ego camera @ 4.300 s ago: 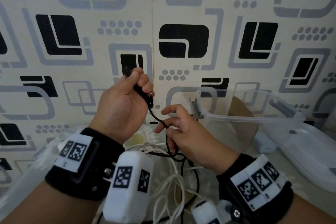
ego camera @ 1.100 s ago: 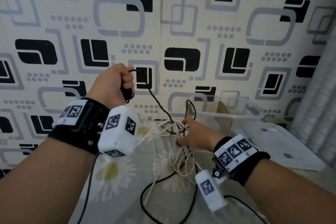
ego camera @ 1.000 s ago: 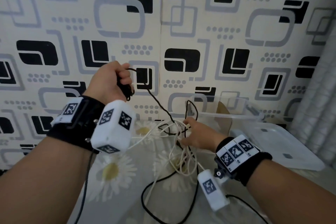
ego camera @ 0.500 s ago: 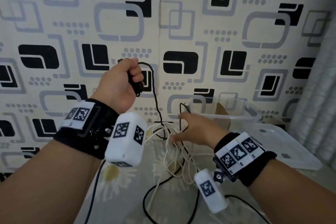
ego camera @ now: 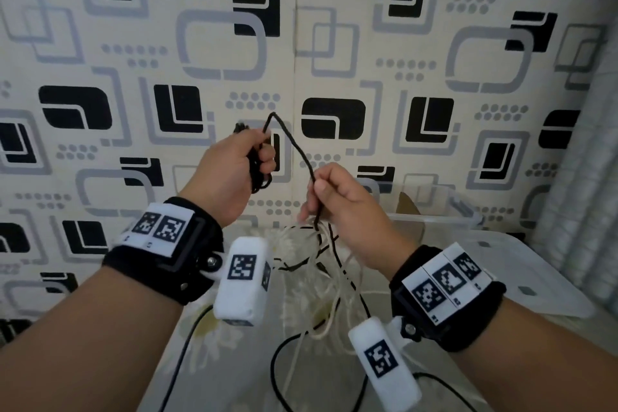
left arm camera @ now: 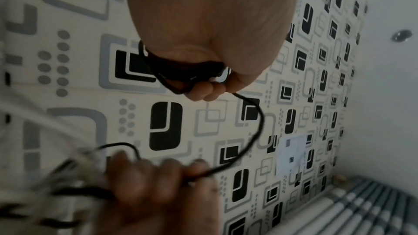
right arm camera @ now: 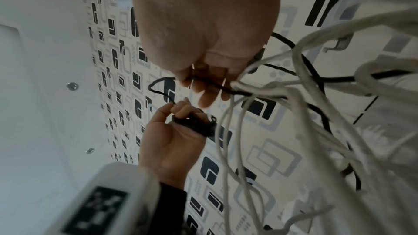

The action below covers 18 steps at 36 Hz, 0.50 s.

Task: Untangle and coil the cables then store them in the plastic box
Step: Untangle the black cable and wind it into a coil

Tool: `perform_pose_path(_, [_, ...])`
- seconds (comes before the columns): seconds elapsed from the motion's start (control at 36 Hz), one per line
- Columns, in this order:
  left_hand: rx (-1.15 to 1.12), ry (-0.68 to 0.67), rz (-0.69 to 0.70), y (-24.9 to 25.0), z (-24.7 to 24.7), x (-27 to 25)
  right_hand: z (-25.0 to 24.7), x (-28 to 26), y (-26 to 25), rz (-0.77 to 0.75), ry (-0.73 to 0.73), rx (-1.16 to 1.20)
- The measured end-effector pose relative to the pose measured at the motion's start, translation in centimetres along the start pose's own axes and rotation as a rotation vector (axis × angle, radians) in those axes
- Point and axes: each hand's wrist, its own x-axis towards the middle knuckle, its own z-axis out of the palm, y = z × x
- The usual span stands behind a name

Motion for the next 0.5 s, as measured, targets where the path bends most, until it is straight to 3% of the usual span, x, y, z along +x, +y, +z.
perform_pose_path(0.11, [0.185,-0.022,-0.079,-1.6,-0.5,-0.2,0.2,0.3,-0.8,-0.133,0.148,0.044])
perform_pose_path(0.22, [0.416,-0.151,-0.12,-2.9,-0.7,-1.2,-0.2,0.8,-1.5,-0.204,0.306,0.046])
perform_pose_path(0.39, [0.662,-0.443,-0.161,-3.5,-1.4,-2.5,-1.8,1.7,-0.5,-0.098,0.532,0.017])
perform_pose_path(0.5, [0.726,-0.448,-0.195,-3.4,-1.7,-2.6,-2.9,1.6,0.6,-0.018,0.619,-0.128])
